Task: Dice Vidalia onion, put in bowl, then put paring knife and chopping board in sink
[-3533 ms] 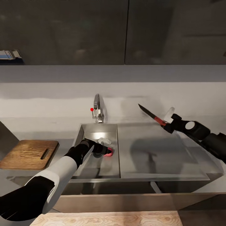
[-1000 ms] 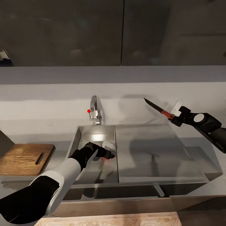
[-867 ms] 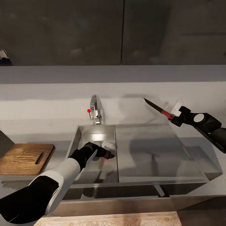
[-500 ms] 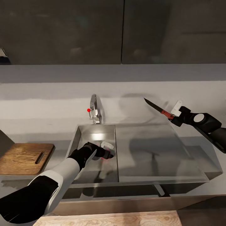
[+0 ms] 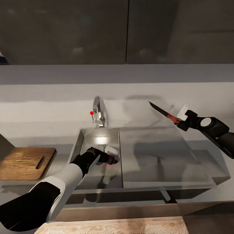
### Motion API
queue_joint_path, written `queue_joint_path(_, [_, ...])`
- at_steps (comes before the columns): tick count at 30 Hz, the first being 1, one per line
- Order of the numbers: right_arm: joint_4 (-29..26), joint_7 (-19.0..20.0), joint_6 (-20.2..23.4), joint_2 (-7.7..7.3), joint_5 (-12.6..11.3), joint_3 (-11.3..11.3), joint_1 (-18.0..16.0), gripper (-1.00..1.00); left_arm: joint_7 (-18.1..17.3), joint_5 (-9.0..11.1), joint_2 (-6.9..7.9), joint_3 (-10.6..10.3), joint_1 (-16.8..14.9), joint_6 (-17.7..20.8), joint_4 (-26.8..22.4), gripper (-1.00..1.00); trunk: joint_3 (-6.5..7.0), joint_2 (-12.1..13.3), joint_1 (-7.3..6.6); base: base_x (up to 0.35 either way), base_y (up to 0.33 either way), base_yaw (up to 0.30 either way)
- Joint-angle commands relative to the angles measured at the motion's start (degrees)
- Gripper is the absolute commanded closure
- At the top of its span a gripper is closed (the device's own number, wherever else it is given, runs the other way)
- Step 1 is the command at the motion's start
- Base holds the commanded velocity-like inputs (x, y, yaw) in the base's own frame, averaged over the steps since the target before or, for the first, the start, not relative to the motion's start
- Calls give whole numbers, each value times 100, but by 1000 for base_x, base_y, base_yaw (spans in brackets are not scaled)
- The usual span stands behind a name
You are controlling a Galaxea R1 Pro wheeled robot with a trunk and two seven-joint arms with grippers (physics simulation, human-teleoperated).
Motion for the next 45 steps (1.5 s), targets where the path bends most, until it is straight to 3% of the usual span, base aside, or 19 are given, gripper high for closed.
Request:
queue_joint_path(1, [-8, 40, 14, -5, 62, 13, -11, 100, -14, -3, 2, -16, -5, 26, -7, -100, -19, -12, 3, 0, 0, 0])
queue_joint_path(9, [-8, 40, 14, -5, 62, 13, -11, 100, 87, -2, 3, -16, -5, 24, -7, -100, -36, -12, 3, 0, 0, 0])
queue_joint_path(12, [-8, 40, 14, -5, 62, 13, -11, 100, 529, 1, 2, -16, -5, 15, -8, -100, -47, -12, 3, 0, 0, 0])
queue_joint_path(16, [-8, 40, 14, -5, 62, 14, -11, 100, 706, 4, 2, -16, -5, -127, -7, -100, -51, -12, 3, 0, 0, 0])
queue_joint_path(45, [-8, 40, 14, -5, 62, 21, -11, 100, 741, 5, -16, -11, -5, -195, -7, -100, -51, -12, 3, 0, 0, 0])
